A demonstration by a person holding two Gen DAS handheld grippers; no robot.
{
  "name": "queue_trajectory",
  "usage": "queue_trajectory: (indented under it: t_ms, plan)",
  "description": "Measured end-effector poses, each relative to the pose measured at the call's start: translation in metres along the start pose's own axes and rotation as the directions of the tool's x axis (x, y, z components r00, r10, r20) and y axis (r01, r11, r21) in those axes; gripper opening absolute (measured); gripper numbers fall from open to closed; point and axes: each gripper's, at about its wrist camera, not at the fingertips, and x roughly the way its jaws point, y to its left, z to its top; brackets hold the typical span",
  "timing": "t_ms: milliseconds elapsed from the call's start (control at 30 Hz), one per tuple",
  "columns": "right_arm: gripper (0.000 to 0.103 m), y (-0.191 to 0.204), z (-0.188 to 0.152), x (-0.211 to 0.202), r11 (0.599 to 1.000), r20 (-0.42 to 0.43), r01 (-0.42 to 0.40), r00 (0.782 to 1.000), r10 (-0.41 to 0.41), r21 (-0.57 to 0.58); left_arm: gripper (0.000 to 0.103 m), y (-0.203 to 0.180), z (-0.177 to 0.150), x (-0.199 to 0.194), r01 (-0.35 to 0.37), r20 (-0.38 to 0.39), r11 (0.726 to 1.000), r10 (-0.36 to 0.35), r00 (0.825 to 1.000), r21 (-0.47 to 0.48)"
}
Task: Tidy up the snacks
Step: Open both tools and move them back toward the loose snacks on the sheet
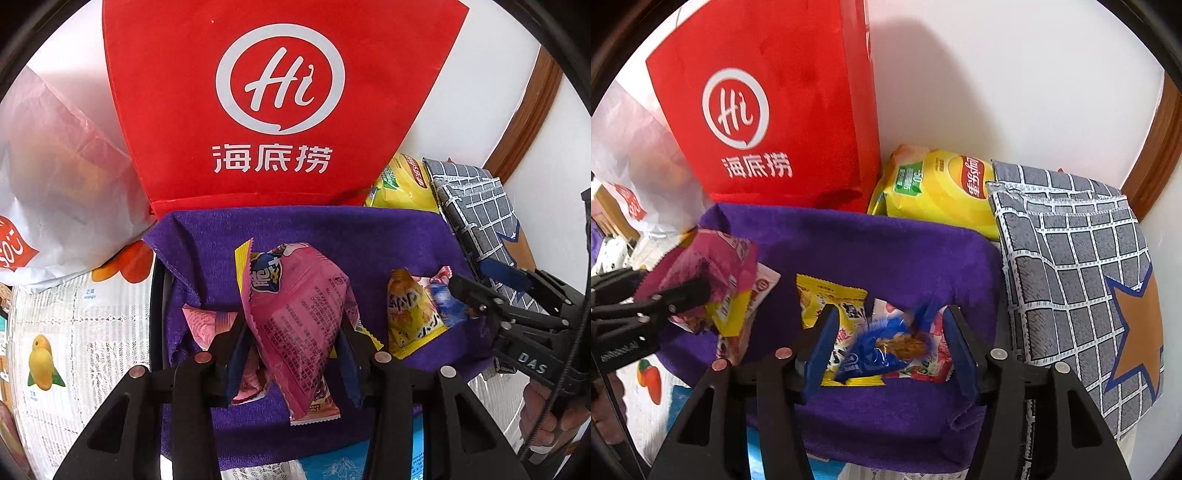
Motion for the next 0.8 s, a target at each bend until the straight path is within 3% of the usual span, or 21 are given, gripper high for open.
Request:
queue_trajectory:
  t_ms: [233,333,467,800]
  plan:
    - [0.069,-0.001,0.004,-0.023,1.000,0.038,-0.022,0.999,0.021,0.016,0.043,-0.001,0.001,-0.006,-0.011,0.012,1.000,0.011,1.000,0.006]
    - [0.069,0.001,0.005,-0.034,0.999,0.045,-0.031,0.999,0.030,0.015,0.062,-0.002,0.003,-0.015,0.007,0.029,1.000,-0.007,1.000,-0.007]
    - [0.069,0.003,0.002,-0.052,0.999,0.061,-0.029,0.998,0.028,0.015,0.074,-0.008,0.004,-0.042,0.003,0.107,1.000,-0.005,0.994,0.015]
    - [0.069,0.001,-0.024,-0.092,0.995,0.043,-0.024,0.999,0.020,0.099,0.082,-0.020,0.002,-0.097,0.007,0.219,1.000,-0.013,0.976,0.028]
